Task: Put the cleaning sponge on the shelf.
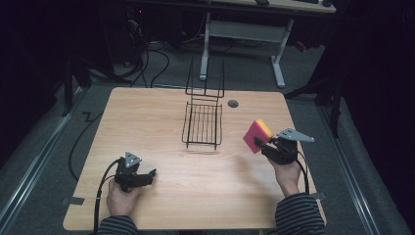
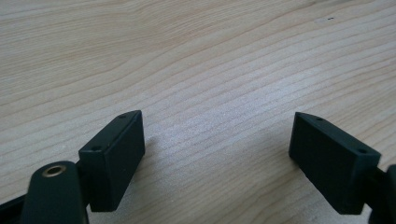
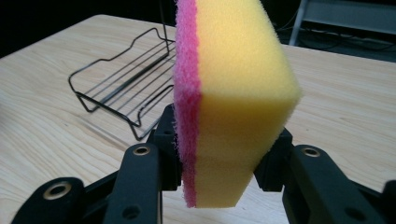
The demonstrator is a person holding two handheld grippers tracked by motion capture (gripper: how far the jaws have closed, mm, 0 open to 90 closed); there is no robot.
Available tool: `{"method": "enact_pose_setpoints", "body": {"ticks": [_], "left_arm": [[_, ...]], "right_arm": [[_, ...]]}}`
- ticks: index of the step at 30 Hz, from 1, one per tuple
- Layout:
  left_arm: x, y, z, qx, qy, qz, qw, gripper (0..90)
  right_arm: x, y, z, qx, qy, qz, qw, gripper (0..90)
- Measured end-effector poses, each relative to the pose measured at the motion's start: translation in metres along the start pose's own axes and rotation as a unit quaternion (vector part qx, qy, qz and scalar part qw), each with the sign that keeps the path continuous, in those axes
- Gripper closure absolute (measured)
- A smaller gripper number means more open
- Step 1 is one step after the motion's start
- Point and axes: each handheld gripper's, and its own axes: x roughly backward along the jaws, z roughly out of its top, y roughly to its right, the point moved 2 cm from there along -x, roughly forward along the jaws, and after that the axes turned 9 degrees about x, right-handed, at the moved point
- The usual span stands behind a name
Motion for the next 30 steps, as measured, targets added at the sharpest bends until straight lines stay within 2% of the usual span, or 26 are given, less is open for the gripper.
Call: {"method": "enact_pose_setpoints", "body": {"ticks": [6,30], "left_arm": [[0.0,0.0,0.0,0.0,0.0,0.0,1.0,18.7],[0.0,0.0,0.0,0.001,0.0,-0.001,1.0,18.6]], "right_arm": [[-0.001,-0.005,0.009,0.002,0.001,0.012,0.9999,61.1],[-0.018,-0.032,0.033,0.038,-0.002,0.039,0.9985,61.1]]}}
